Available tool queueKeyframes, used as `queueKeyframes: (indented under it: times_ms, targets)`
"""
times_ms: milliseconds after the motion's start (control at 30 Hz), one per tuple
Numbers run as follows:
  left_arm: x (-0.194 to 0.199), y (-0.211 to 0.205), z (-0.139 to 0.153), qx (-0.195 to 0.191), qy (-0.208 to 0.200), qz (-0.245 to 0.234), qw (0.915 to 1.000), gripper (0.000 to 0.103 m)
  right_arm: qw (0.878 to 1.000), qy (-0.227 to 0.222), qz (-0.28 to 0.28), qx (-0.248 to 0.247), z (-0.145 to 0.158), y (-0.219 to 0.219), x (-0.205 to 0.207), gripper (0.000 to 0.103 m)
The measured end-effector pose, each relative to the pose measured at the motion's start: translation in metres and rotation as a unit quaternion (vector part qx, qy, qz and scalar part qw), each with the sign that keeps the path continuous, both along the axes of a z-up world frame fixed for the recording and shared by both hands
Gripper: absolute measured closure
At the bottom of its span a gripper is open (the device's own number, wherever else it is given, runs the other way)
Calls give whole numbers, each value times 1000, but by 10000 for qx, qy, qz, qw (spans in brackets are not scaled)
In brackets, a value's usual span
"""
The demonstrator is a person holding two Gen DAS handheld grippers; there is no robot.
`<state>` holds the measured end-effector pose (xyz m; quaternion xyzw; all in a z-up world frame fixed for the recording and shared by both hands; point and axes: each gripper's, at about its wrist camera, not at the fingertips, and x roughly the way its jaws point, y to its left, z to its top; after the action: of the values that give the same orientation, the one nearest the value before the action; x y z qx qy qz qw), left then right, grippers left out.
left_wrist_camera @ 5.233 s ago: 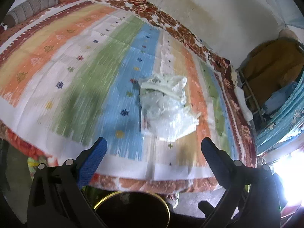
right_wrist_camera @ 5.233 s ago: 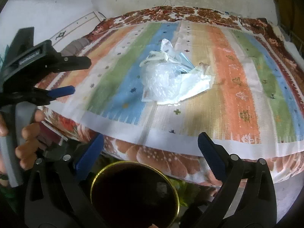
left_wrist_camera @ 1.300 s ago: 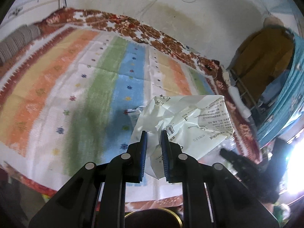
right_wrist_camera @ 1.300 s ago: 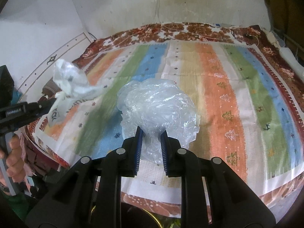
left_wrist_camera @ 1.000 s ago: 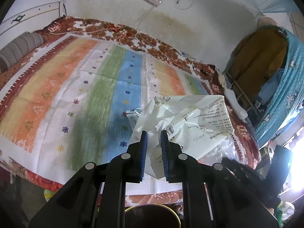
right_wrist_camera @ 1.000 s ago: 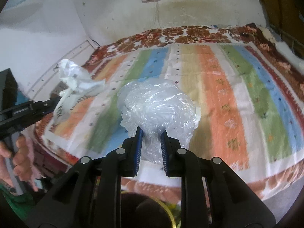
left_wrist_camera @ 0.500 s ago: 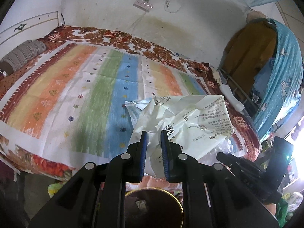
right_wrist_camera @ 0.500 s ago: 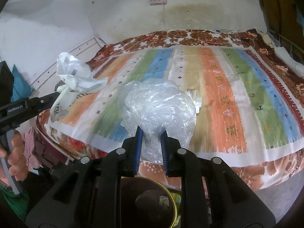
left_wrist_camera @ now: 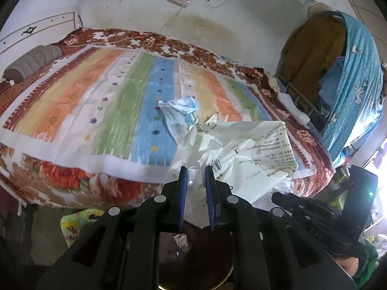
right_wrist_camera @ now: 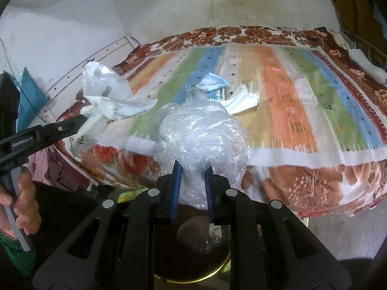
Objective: Collect trash
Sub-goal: 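Carry both held bags over the bin with both tools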
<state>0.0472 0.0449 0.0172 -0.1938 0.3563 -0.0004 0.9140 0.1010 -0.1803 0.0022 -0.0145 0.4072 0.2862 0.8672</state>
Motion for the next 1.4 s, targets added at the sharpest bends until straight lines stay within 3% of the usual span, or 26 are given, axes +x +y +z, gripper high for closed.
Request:
queueKeyframes:
  times_ms: [467, 833, 1100, 1400]
  targets:
    - [-16, -25, -34, 98, 402, 82, 9991, 89, 9986, 385, 3, -373, -37, 4, -32, 85]
    - [-7, -29, -52, 239, 957, 192, 9949, 88, 9942, 868, 100, -627, -63, 17, -30, 85]
    - [2, -33, -76, 225, 1552, 222, 9874, 88, 9879, 1392, 41, -682, -86, 19, -24, 84]
    - [13, -38, -116, -85, 2295, 363, 9726, 88, 9803, 1765, -71, -879, -109, 25, -19, 82]
